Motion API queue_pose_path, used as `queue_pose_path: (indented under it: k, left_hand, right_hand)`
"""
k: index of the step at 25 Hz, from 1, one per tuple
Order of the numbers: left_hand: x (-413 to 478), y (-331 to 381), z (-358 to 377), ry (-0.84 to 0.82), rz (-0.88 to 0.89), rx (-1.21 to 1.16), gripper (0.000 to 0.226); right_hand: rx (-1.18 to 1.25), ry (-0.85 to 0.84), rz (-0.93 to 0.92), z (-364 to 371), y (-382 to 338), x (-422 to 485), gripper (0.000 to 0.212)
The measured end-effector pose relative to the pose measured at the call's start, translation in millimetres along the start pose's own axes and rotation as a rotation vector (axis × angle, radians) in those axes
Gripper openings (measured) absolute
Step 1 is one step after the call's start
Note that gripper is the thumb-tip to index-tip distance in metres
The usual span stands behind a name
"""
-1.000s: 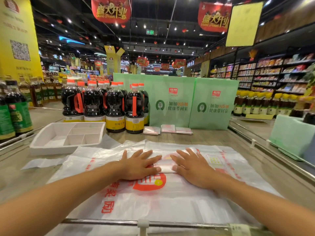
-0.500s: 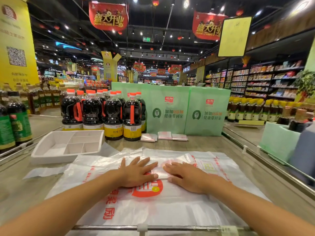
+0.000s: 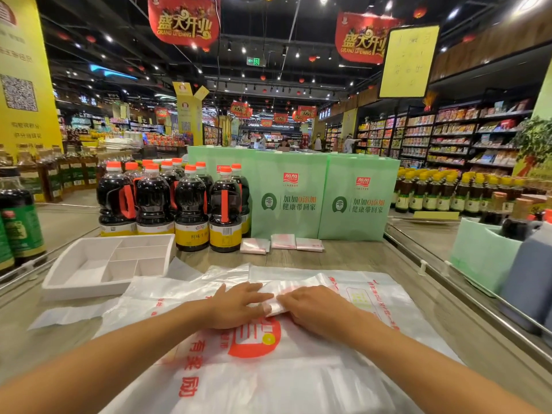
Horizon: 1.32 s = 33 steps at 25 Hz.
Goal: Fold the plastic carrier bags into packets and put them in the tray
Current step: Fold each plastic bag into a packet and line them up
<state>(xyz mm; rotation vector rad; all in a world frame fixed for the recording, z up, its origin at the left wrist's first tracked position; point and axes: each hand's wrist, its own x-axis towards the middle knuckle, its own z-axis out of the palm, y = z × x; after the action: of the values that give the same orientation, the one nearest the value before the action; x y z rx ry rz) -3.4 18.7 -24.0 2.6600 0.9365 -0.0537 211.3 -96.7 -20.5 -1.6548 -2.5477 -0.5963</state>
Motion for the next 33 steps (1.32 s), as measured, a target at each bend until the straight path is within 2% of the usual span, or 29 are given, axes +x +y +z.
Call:
queue_pose_path:
  k: [3, 8, 13, 17, 22, 26, 28, 31, 33]
  left_hand:
    - [7, -8, 0, -0.017, 0.036, 0.031, 0.097]
    - [0, -26, 3, 0.001, 0.043, 0.176, 0.074]
    - [-7, -24, 10, 0.006, 0.053, 0.166, 0.069]
    - [-5, -24, 11, 0.018, 0.054, 0.173, 0.069]
    - [-5, -24, 13, 0.02, 0.059, 0.168, 0.067]
    - [-5, -24, 13, 0.012, 0.056, 0.18, 0.069]
    - [-5, -24, 13, 0.012, 0.059, 0.185, 0.07]
    - [-5, -24, 14, 0.018, 0.062, 0.195, 0.07]
    - [-4, -24, 14, 0.017, 0.062, 0.203, 0.071]
  right_hand:
    - [-0.012, 0.049, 0.022, 10, 20, -3, 0.016]
    - [-0.012, 0.308, 0.112, 9, 75, 6, 0.026]
    - [-0.077, 0.404, 0.13, 15, 117, 63, 0.04]
    - [-0.147, 0.296, 0.231, 44, 130, 107, 0.041]
    - [-0.223, 0.0, 0.368, 72, 124, 133, 0.02]
    - [-0.152, -0.123, 0.398, 91, 125, 140, 0.019]
    - [-0.037, -0.186, 0.426, 87, 125, 140, 0.026]
    - [0.139, -0.32, 0.499, 81, 118, 137, 0.055]
    - [0.216, -0.388, 0.521, 79, 114, 136, 0.067]
